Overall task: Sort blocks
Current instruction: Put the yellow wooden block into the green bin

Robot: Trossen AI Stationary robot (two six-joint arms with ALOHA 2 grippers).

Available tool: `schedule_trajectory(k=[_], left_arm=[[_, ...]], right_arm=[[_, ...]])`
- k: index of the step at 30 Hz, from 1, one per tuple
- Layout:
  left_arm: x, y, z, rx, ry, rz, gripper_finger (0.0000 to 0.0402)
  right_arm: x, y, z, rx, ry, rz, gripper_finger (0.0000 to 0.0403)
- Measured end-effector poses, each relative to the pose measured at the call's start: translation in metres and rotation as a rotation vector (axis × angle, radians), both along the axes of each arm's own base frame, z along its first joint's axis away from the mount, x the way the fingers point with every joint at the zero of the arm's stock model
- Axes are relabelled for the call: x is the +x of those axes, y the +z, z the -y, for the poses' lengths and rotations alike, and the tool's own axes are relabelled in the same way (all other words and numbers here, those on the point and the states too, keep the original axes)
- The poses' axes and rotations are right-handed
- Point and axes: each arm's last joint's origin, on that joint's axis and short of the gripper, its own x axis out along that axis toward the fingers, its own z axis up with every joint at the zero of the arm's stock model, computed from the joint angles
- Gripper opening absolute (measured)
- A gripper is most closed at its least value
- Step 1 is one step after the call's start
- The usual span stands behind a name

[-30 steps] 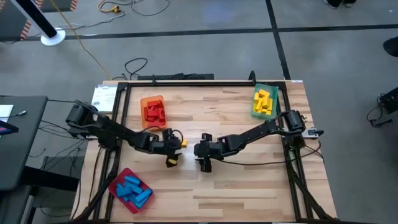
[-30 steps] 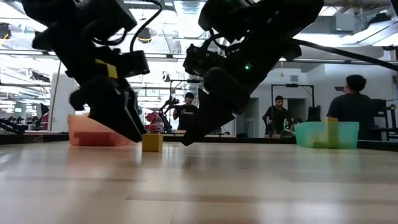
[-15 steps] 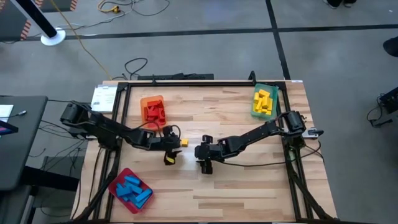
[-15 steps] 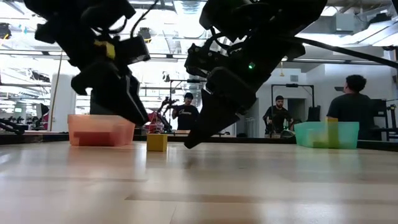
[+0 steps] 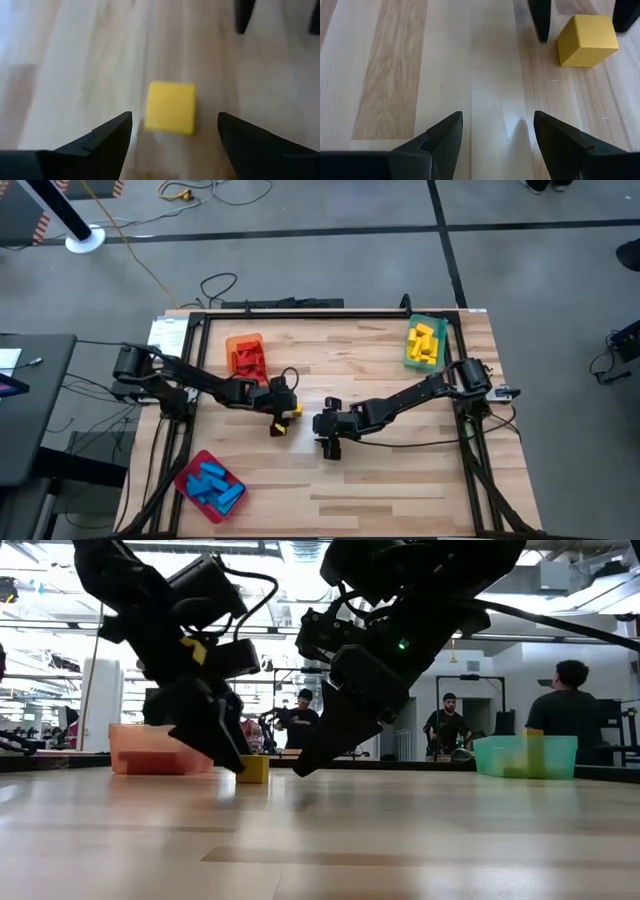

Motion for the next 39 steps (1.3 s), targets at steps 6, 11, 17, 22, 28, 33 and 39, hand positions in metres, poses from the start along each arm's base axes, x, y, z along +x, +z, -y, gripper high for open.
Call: schedule_trajectory(k=[6, 11, 17, 22, 28, 33, 39], left_arm=[[0.006, -0.012, -0.004, -0.011, -0.024, -0.007, 0.0271], [0.007, -0.012, -0.004, 0.003, -0.048, -0.003, 0.0214], [0.007, -0.010, -0.004, 0.027, -0.060, 0.003, 0.0131], [0.007, -0.010, -0.003, 0.029, -0.067, 0.003, 0.0126], [0.010, -0.006, 0.007, 0.026, -0.099, 0.010, 0.0128], [0.021, 0.007, 0.021, 0.035, -0.151, 0.052, 0.0129], [0.031, 0.023, 0.032, 0.061, -0.198, 0.062, 0.0131]], right_arm=[[0.000, 0.000, 0.000, 0.001, 0.000, 0.006, 0.0260], [0.000, 0.000, 0.000, 0.001, 0.001, 0.005, 0.0260], [0.000, 0.000, 0.002, 0.004, -0.035, -0.001, 0.0260], [0.001, 0.000, 0.010, -0.020, -0.121, 0.007, 0.0260], [0.004, 0.002, 0.017, -0.011, -0.164, 0.045, 0.0260], [0.005, 0.010, 0.016, -0.010, -0.159, 0.075, 0.0260], [-0.005, 0.038, 0.013, -0.059, -0.171, 0.096, 0.0260]])
